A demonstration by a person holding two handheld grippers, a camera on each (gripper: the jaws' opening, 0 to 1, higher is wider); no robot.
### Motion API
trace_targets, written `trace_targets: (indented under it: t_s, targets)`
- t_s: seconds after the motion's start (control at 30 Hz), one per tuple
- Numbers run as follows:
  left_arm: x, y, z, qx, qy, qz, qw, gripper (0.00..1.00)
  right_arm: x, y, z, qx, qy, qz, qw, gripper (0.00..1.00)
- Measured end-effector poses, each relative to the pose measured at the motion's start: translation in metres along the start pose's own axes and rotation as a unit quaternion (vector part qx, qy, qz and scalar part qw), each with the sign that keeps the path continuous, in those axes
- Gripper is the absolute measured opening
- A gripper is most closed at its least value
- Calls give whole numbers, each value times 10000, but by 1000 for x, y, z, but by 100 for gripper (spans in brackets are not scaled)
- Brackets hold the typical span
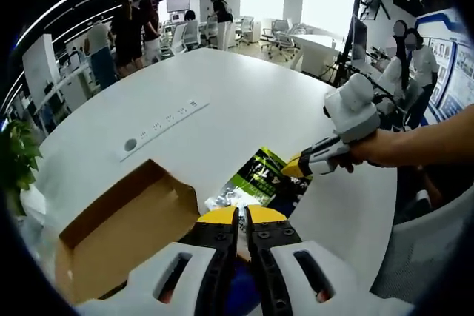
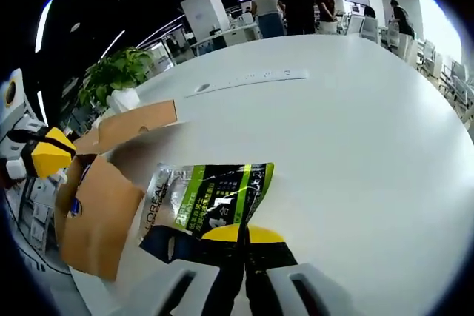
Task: Operate the shoe box by opening the lid, removing the specified soft item, and placing it in the target area until the item is outside and the box remains undamaged.
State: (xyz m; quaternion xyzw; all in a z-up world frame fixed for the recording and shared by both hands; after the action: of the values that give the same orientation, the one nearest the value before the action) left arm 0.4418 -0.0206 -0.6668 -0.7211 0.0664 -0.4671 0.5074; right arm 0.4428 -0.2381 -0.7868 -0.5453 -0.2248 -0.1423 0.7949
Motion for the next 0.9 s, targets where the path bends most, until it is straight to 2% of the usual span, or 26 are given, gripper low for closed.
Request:
trace_targets:
  t_s: [0.3, 0.7, 0.9]
  targets:
    - [-14, -19, 14, 181, -176, -77, 9997, 2, -4, 0, 5, -113, 165, -21, 9998, 0]
    - [-38, -37, 26, 372, -396, -97, 9985, 2, -5, -1, 10, -78, 89, 51, 9999, 0]
    - [-50, -49, 33, 471, -444, -112, 9978, 2, -2, -1, 9, -164, -340, 48, 9993, 0]
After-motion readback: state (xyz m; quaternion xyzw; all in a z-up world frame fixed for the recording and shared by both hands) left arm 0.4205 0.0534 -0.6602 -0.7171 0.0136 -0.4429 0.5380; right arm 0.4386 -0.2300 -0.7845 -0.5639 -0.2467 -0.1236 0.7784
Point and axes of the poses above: the point that each gripper's makers call its tool centre point, and the gripper's own axes: y roughly forward along the fingers, z roughly to its left, x roughly out of its top, the point moved 9 cm from there along -y, roughly backward along the fingers, and after that the axes turned 8 degrees about z, right-handed, at the moved point
